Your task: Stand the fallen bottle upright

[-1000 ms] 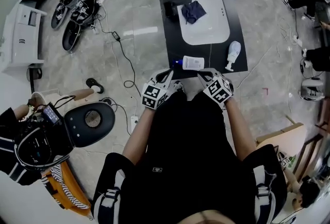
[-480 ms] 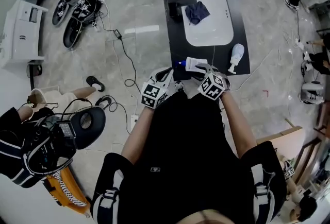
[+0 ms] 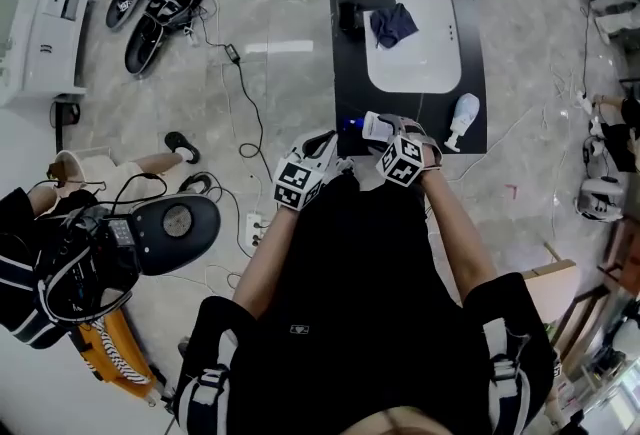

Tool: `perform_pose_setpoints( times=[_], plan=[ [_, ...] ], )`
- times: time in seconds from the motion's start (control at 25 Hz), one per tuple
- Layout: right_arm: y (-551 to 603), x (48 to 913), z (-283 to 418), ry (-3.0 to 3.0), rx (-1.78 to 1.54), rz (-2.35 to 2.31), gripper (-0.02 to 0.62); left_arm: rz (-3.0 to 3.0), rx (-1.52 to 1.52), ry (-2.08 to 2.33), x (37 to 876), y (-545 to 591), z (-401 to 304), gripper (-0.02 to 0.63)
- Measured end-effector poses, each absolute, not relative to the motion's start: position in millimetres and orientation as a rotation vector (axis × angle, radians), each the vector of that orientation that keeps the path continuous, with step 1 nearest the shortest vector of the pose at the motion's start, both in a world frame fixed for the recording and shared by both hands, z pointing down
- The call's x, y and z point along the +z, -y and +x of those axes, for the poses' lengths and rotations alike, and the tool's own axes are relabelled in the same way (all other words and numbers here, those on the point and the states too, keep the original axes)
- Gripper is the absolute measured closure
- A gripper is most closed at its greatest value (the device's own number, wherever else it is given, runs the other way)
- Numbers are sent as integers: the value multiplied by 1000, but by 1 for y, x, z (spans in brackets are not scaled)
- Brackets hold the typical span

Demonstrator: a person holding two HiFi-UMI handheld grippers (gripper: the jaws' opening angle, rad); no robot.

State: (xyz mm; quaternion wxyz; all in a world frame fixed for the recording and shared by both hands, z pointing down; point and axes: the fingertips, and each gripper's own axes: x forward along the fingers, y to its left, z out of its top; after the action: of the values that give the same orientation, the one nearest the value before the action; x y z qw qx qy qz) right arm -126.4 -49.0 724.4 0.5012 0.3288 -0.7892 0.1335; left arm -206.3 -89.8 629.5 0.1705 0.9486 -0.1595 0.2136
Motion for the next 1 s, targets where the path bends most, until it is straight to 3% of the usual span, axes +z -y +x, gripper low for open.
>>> perform_pose_setpoints(
  times=[0.56, 1.0],
  plan=[
    [65, 773, -131, 1822, 349, 648, 190, 2689, 591, 505, 622, 87, -209, 592],
    [71, 778, -137, 1799, 371, 564, 186, 2668, 630, 520, 624, 85, -227, 592]
  ],
)
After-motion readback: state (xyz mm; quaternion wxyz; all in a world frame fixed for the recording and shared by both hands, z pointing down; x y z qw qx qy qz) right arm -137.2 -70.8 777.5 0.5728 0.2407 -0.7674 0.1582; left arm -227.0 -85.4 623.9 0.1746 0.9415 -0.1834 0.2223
